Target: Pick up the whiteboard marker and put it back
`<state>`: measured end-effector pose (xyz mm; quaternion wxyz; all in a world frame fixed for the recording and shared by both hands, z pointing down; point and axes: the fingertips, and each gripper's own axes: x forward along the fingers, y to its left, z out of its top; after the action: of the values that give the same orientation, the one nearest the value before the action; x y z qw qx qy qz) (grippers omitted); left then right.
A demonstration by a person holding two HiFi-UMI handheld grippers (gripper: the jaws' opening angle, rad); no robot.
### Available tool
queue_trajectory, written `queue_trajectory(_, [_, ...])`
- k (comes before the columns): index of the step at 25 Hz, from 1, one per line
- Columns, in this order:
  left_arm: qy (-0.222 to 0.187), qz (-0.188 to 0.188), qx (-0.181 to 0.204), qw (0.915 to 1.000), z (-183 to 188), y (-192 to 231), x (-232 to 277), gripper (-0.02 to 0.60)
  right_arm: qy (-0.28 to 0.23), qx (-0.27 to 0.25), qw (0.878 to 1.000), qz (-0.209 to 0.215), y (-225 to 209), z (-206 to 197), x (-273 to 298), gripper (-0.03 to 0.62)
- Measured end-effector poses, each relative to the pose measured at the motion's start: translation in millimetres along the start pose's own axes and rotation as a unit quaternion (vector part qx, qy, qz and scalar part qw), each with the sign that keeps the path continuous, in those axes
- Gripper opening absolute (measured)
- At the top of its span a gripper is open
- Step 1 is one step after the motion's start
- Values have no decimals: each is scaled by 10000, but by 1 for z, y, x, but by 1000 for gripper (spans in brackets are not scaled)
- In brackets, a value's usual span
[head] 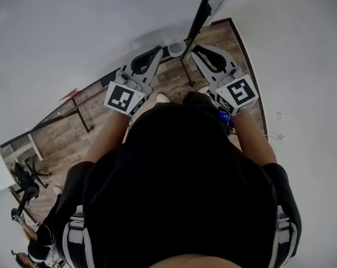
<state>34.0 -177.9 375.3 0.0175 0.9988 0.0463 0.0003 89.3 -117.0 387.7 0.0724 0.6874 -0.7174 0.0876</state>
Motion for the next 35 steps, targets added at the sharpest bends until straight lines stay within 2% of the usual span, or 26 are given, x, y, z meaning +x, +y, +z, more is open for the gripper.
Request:
queue_trajectory(12, [34,-106,3,9999,3,-10,5,5,-193,-24,9998,52,3,17,-7,63])
queue_trajectory(16, [-145,-184,-29,9997,16,-14,6,5,-232,-85,9997,47,4,25,-9,63])
queue_trajectory(21, [-19,-180,95,9998,17,-13,9,5,-241,-41,9997,15,2,25,-7,61])
queue_trajectory(35, [63,-215,90,9997,14,-7,10,5,-260,10,9997,5,3,27,0,61])
